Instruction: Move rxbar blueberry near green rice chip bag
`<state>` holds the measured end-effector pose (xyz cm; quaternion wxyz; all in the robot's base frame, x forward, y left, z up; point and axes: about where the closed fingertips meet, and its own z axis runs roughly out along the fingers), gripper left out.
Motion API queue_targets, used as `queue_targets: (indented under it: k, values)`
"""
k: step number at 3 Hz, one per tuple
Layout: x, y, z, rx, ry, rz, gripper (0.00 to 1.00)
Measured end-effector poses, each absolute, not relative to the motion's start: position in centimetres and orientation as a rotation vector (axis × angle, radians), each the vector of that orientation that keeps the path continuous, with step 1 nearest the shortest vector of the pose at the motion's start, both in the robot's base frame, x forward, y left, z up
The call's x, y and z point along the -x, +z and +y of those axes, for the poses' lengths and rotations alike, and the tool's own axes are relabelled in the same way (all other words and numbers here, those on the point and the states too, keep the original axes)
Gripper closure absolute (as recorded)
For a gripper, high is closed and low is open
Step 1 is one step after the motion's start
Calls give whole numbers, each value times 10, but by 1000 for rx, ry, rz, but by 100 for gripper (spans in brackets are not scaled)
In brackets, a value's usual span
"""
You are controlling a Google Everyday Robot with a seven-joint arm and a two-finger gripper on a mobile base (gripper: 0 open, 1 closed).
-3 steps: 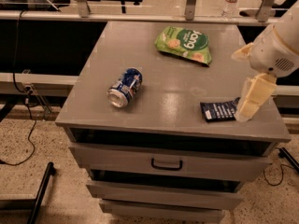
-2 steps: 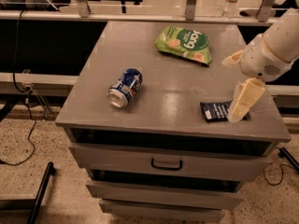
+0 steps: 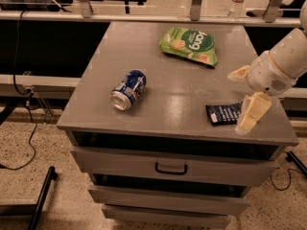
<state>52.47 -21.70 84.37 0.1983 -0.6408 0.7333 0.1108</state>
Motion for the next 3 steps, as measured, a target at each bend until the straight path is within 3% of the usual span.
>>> queue_targets:
  k: [1,3]
  values:
    - [-522,834,-221,1802,316,2051,15]
    - [-518,826,-227,1815,317,2059,61]
